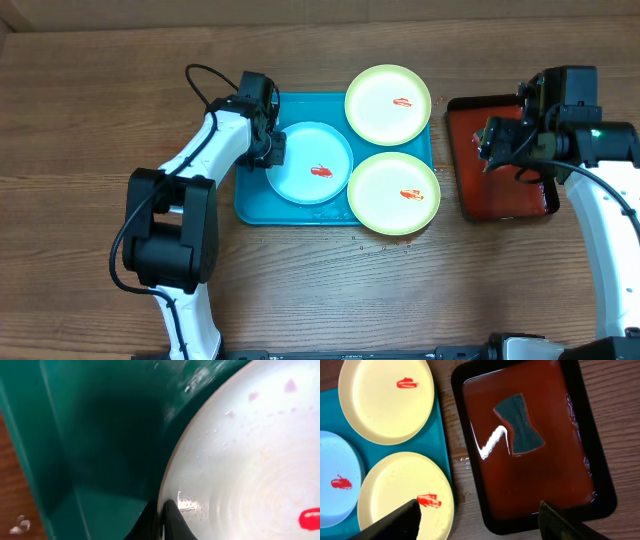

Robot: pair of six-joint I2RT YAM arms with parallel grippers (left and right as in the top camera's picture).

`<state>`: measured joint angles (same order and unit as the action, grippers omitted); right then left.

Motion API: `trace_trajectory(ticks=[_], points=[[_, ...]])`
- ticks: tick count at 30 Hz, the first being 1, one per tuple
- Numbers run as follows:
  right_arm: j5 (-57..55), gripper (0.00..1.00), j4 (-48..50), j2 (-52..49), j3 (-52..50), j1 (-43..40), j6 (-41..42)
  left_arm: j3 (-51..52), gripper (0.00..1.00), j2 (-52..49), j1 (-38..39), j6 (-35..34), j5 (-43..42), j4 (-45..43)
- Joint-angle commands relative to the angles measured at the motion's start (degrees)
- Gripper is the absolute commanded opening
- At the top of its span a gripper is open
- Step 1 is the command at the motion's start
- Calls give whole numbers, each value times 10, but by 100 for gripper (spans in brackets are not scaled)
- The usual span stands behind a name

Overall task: Clean dirty plates on tray and stack at the side
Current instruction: 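Grasp the white plate's left rim with the left gripper, then lower right gripper into black tray and grasp the sponge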

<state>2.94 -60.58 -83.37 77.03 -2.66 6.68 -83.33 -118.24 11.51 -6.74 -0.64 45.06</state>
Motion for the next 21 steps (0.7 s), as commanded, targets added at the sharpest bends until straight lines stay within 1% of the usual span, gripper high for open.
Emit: trace_trajectory(ticks=[1,6,9,10,13,17,21], points=[[-3,77,2,-32,21,-4,13,-37,4,-17,-24,-15,50,45],[-4,77,-34,-105,88,-11,4,-80,4,-17,-49,-25,23,106],[-4,75,-59,-155,140,-25,-14,-81,4,-18,-56,-25,-6,113],[-4,73,-62,-172,154,-30,-26,-80,4,-18,-56,-25,-14,112],[-5,69,-56,-212,160,-52,-77,-80,4,-18,-53,-25,-16,105],[-5,67,-56,-248,159,-74,-134,-80,4,-18,-46,-25,-19,96],[-3,65,-56,-283,159,-85,-157,-79,4,-18,-40,-25,-19,87]])
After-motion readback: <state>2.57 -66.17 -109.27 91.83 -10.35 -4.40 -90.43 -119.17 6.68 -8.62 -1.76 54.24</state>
